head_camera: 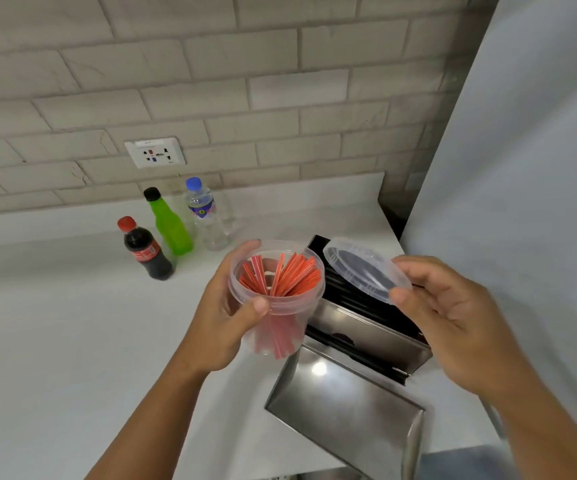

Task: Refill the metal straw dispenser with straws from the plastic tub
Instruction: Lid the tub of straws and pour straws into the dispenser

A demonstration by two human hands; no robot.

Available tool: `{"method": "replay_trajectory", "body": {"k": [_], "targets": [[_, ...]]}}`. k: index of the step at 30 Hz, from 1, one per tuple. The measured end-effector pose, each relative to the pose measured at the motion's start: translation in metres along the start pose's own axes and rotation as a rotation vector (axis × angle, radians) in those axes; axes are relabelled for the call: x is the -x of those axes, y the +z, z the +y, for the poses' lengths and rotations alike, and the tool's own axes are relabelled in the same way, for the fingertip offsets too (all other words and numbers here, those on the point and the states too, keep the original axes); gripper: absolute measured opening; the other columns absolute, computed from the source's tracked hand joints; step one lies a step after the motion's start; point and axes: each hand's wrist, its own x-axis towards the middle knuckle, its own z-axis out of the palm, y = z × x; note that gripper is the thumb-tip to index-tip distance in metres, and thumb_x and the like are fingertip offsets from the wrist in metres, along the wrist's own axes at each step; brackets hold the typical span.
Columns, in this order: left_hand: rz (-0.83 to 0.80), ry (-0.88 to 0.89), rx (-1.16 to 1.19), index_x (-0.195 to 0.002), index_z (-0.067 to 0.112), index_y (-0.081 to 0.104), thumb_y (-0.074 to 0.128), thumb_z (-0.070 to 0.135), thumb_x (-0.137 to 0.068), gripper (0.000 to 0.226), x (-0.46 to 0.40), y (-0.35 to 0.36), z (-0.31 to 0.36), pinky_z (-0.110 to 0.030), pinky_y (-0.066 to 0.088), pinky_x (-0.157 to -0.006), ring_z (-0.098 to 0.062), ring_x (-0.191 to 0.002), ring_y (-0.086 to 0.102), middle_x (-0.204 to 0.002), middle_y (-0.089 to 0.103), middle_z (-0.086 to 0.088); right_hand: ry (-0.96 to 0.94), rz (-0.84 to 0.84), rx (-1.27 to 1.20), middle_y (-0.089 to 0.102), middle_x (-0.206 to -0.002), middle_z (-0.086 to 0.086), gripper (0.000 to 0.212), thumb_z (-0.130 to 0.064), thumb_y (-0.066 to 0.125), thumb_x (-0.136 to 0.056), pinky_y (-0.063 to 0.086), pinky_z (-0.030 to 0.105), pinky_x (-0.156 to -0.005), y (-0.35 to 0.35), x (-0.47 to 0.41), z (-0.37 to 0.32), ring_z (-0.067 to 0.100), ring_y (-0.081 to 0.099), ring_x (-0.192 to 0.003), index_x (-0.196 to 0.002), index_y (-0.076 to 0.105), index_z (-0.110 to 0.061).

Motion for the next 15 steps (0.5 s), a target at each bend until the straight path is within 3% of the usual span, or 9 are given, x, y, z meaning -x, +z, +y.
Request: {"method": "replay_trajectory", "body": {"k": [2,4,7,10,13,15], "targets": [[-0.04,-0.036,0.01,-0.151,0.008,0.041,0.074,0.076,-0.075,0.107,0.001,0.013,-0.002,-0.027,0.053,-0.096,-0.016,-0.113,0.069,-0.123,0.072,0.0,0.034,-0.023,-0.036,0.071,-0.134,-0.004,0.029,-0.024,0.064,-0.098,0.053,0.028,-0.106,0.002,0.001,0.007,0.013,0.067,-0.126,-0.127,0.069,-0.022],[-0.096,-0.071,0.022,-0.151,0.009,0.041,0.073,0.073,-0.079,0.102,0.004,0.024,-0.006,-0.025,0.053,-0.096,-0.015,-0.114,0.069,-0.123,0.072,0.002,0.077,-0.062,-0.069,0.067,-0.141,-0.006,0.031,-0.028,0.065,-0.097,0.05,0.034,-0.11,0.006,0.005,0.014,0.012,0.064,-0.132,-0.128,0.069,-0.025],[-0.158,-0.095,0.04,-0.148,0.018,0.045,0.07,0.067,-0.087,0.083,0.01,0.035,-0.01,-0.024,0.052,-0.097,-0.014,-0.121,0.067,-0.131,0.07,0.007,0.073,-0.128,-0.09,0.066,-0.142,-0.01,0.024,-0.03,0.064,-0.104,0.048,0.027,-0.11,0.014,0.012,0.018,0.01,0.061,-0.134,-0.126,0.067,-0.035],[-0.187,-0.104,0.046,-0.146,0.016,0.048,0.066,0.063,-0.092,0.074,0.015,0.043,-0.012,-0.028,0.053,-0.098,-0.019,-0.121,0.067,-0.133,0.068,0.002,0.058,-0.164,-0.098,0.068,-0.139,-0.011,0.029,-0.036,0.063,-0.101,0.049,0.02,-0.106,0.019,0.018,0.02,0.01,0.062,-0.133,-0.13,0.066,-0.038],[-0.194,-0.149,0.057,-0.143,0.009,0.049,0.065,0.066,-0.09,0.079,0.02,0.047,-0.014,-0.035,0.055,-0.096,-0.027,-0.116,0.068,-0.128,0.068,-0.005,0.077,-0.197,-0.093,0.067,-0.141,-0.009,0.032,-0.035,0.062,-0.103,0.049,0.027,-0.108,0.024,0.022,0.023,0.014,0.061,-0.135,-0.135,0.064,-0.034],[-0.183,-0.157,0.046,-0.142,0.01,0.049,0.063,0.068,-0.091,0.079,0.021,0.048,-0.014,-0.032,0.055,-0.096,-0.023,-0.116,0.068,-0.127,0.068,-0.002,0.076,-0.215,-0.094,0.067,-0.142,-0.007,0.033,-0.029,0.062,-0.104,0.05,0.029,-0.108,0.027,0.023,0.026,0.016,0.061,-0.135,-0.138,0.062,-0.032]]}}
